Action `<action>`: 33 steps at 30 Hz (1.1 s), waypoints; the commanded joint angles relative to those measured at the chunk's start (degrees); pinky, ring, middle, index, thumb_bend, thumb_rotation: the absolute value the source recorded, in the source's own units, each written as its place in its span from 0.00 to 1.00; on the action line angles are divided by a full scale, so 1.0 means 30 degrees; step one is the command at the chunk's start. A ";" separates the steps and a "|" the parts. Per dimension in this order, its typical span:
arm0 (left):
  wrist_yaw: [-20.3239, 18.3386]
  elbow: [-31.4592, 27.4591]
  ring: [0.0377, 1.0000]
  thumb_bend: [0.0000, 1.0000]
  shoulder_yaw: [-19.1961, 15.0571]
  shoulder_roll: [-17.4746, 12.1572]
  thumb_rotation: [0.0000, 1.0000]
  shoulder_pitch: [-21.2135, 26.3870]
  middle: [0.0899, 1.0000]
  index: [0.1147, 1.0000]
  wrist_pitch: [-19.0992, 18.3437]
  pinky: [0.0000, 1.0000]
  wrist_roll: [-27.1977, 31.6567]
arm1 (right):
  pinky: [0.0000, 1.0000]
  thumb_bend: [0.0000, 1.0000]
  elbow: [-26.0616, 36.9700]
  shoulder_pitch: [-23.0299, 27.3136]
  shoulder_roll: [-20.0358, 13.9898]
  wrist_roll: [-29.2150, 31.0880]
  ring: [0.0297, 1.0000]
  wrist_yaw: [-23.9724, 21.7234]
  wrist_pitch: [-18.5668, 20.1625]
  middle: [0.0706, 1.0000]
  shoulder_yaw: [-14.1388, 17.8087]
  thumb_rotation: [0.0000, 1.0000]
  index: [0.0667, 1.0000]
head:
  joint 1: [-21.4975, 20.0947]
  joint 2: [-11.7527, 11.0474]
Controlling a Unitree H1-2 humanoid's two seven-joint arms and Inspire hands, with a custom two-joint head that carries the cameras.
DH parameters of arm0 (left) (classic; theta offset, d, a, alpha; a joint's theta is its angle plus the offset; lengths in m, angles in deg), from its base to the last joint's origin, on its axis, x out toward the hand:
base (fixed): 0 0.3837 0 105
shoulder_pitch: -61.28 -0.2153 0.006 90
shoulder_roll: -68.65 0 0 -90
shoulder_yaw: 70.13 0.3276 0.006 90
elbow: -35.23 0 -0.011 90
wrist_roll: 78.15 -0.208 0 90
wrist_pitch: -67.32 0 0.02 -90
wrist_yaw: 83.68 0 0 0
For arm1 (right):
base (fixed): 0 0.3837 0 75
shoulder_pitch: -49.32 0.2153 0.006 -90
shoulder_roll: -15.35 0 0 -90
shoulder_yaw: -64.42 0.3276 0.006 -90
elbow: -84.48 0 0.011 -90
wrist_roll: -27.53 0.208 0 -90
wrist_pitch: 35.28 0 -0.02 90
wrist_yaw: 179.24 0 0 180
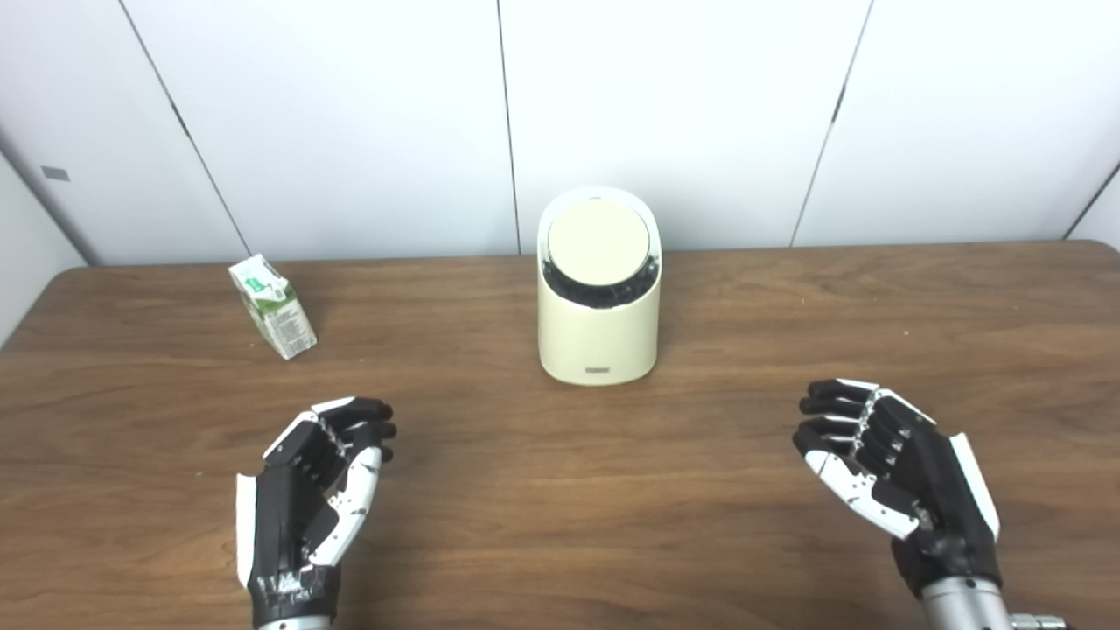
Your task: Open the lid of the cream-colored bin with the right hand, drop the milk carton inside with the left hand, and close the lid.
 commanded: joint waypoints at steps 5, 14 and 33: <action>0.0035 -0.0433 0.56 0.31 -0.0110 0.0426 0.26 -0.0876 0.57 0.55 0.0465 0.49 -0.0039 | 0.50 0.27 0.0482 -0.0450 -0.0107 0.0355 0.57 -0.0061 -0.0928 0.59 -0.0030 0.03 0.58 | -0.0004 0.0012; 0.0011 -0.0445 0.56 0.31 -0.0112 0.0395 0.25 -0.0888 0.57 0.55 0.0483 0.49 -0.0050 | 0.50 0.28 0.0602 -0.0501 -0.0211 0.0127 0.57 -0.0079 -0.0757 0.59 -0.0117 0.06 0.58 | -0.0004 0.0012; -0.0080 0.0658 0.57 0.32 -0.0561 0.0147 0.27 -0.0072 0.58 0.56 0.0485 0.52 0.0163 | 0.53 0.25 0.1257 0.2750 -0.1748 -0.5596 0.62 -0.0559 -0.2815 0.63 -0.1980 0.62 0.62 | -0.0925 -0.0230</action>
